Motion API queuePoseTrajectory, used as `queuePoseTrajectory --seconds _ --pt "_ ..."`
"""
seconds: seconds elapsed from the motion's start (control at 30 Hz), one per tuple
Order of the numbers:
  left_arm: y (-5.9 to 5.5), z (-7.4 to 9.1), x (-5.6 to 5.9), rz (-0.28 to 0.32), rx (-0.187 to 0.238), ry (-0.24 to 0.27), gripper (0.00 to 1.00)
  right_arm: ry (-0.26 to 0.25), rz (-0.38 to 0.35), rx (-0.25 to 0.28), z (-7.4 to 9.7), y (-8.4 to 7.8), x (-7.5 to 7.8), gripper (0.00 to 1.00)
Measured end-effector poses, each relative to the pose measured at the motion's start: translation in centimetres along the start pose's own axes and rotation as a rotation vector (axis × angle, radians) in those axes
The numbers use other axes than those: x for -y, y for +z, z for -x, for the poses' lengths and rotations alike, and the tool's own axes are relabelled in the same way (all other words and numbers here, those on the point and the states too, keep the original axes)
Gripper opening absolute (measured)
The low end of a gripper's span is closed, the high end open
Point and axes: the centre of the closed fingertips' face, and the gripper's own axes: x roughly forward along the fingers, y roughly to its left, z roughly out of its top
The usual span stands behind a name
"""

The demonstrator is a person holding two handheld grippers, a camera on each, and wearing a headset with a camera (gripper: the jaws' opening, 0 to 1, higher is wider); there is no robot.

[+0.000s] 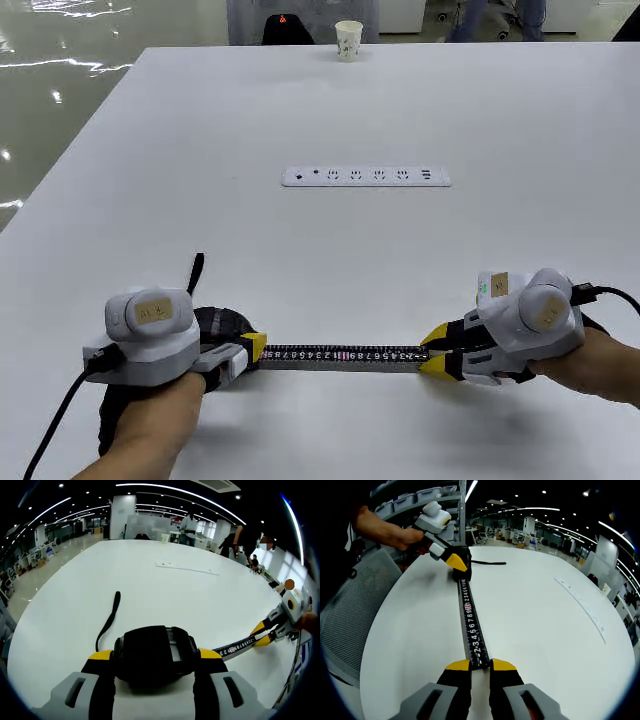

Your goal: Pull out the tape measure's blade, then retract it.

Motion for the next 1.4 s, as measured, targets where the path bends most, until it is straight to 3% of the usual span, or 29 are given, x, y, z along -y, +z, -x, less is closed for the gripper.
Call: queuePoseTrajectory --seconds 1.4 --pt "0.1 0.0 -0.1 0.010 -0.003 -0.005 0.58 0.005 -0.006 0.013 -1.3 1.3 -0.1 0.10"
